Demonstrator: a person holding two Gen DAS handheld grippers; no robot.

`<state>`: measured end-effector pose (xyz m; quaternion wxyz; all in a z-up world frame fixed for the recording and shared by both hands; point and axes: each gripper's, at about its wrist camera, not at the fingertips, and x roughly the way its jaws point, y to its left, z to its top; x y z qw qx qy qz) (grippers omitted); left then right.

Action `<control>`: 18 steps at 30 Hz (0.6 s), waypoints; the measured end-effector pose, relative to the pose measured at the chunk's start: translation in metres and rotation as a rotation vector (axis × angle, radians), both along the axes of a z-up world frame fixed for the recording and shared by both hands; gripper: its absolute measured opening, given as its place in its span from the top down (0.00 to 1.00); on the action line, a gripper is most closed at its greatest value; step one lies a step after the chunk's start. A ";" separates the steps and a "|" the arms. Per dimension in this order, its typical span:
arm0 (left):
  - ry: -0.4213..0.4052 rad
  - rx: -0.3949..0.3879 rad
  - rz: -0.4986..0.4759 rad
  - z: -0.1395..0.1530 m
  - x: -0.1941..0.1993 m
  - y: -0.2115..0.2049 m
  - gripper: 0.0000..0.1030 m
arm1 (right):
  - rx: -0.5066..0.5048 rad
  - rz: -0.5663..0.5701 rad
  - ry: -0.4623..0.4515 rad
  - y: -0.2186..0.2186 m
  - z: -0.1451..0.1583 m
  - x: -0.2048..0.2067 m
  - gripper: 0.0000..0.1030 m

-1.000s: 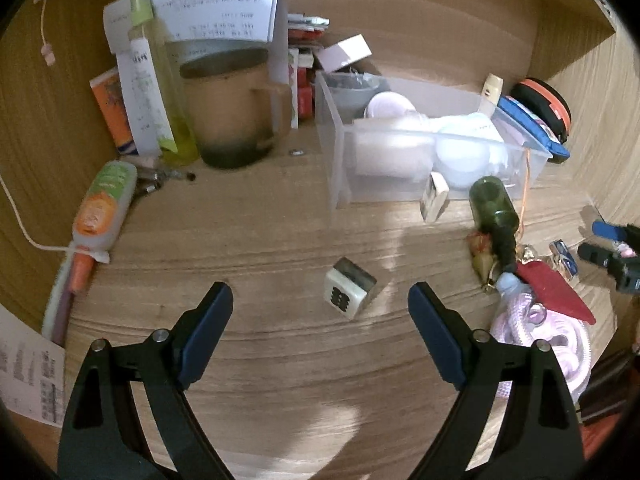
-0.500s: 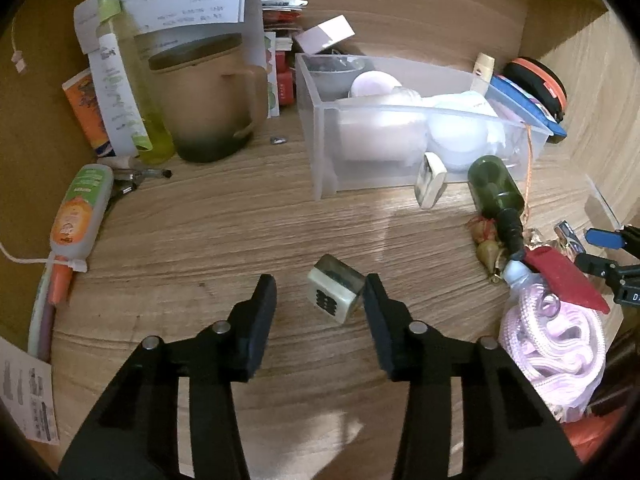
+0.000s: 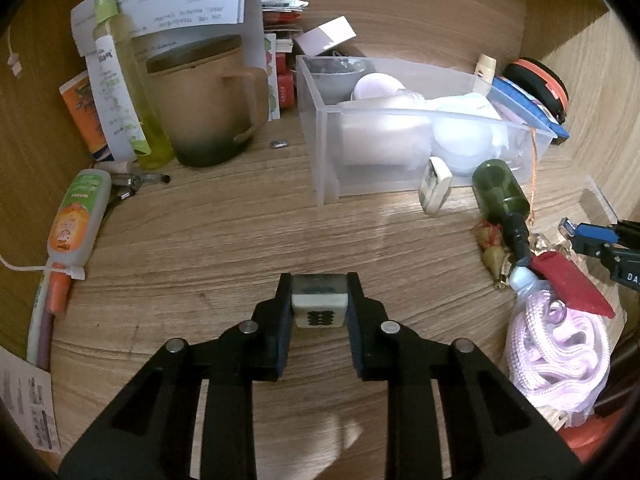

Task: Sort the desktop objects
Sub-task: 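Grasp the small white cube with the left tool while the right tool grasps the blue Max card pack, then carry the cube into the clear box with the left tool while the right tool carries the Max pack there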

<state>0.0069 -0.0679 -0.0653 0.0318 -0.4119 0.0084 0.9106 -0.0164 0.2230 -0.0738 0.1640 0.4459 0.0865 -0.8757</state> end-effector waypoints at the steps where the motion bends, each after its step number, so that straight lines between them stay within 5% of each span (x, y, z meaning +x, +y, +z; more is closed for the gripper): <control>1: 0.002 0.004 0.001 0.001 0.000 0.000 0.77 | -0.004 -0.002 -0.001 0.001 0.000 -0.001 0.75; 9: 0.050 0.021 0.012 0.017 0.003 0.004 0.77 | -0.032 -0.018 0.014 0.002 0.006 -0.006 0.76; 18: 0.138 0.030 -0.012 0.047 0.000 0.021 0.77 | -0.112 -0.009 0.129 0.004 0.051 -0.006 0.76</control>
